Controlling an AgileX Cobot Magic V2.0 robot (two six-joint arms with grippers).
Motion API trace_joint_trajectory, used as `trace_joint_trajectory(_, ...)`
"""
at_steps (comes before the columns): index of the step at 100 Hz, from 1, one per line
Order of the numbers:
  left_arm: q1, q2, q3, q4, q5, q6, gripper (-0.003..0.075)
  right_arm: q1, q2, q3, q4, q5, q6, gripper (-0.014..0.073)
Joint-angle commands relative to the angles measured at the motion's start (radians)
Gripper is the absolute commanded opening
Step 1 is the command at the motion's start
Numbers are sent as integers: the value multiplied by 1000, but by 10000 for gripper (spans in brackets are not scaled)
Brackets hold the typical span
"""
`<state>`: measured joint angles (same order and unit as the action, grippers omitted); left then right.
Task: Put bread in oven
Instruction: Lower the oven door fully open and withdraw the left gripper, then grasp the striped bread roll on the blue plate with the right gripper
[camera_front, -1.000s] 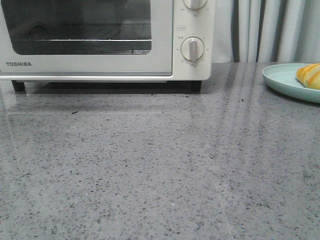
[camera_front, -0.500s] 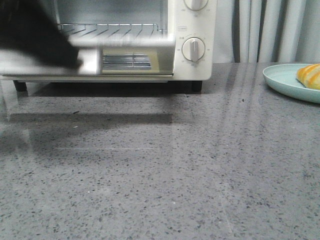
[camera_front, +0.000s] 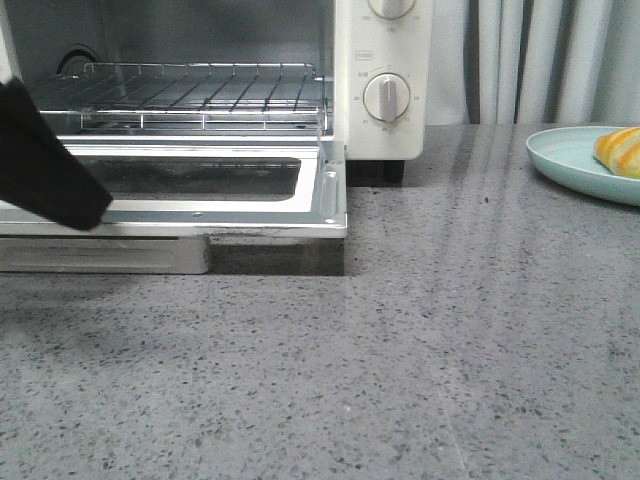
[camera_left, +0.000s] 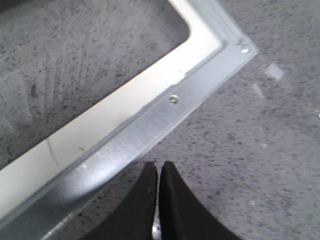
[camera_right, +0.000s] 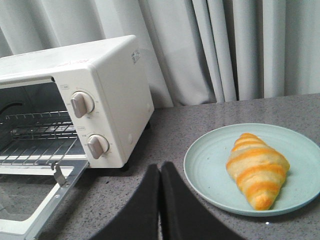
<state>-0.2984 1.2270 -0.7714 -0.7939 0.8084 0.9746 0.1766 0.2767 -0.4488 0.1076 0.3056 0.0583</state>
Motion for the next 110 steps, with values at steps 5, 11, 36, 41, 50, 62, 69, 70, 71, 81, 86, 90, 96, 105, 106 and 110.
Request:
trace_joint_trajectory(5, 2, -161, -24, -42, 15, -62, -22, 3, 102, -126, -55, 1, -6, -69)
trace_joint_trajectory(11, 2, -256, -24, -42, 8, -81, -22, 3, 201, -200, -81, 76, -6, -68)
trace_joint_trajectory(36, 2, -644, -24, -33, -14, -81, -22, -1, 635, -581, -122, 328, -6, 206)
trace_joint_trajectory(41, 2, -706, -24, -28, -14, -81, -22, -12, 714, -644, -140, 380, -6, 328)
trace_joint_trajectory(50, 2, -802, -22, -21, -14, -81, -22, -43, 843, -740, -181, 449, -6, 423)
trace_joint_trajectory(62, 2, -891, -1, -12, -12, -87, -22, -98, 964, -800, -237, 461, -6, 377)
trace_joint_trajectory(69, 2, -925, 23, -10, -12, -135, -22, -128, 1000, -800, -265, 439, 9, 356)
trace_joint_trajectory(70, 2, -928, 26, -10, -12, -141, -22, -132, 1003, -800, -268, 439, 12, 356)
trace_joint_trajectory(71, 2, -932, 32, -10, -12, -146, -22, -140, 1011, -800, -270, 437, 17, 356)
trace_joint_trajectory(81, 2, -958, 69, -10, -12, -193, -22, -186, 1061, -798, -274, 430, 20, 356)
trace_joint_trajectory(86, 2, -969, 80, -10, -12, -199, -22, -200, 1089, -796, -274, 423, 20, 356)
trace_joint_trajectory(90, 2, -976, 88, -10, -12, -201, -22, -206, 1114, -796, -274, 415, 20, 356)
trace_joint_trajectory(96, 2, -978, 92, -10, -12, -202, -22, -208, 1152, -796, -270, 404, 20, 356)
trace_joint_trajectory(105, 2, -978, 94, -10, -14, -203, -22, -208, 1205, -796, -238, 387, 20, 356)
trace_joint_trajectory(106, 2, -978, 94, -10, -14, -203, -22, -208, 1214, -796, -235, 386, 20, 355)
trace_joint_trajectory(110, 2, -978, 94, -10, -14, -203, -22, -208, 1240, -796, -226, 385, 20, 355)
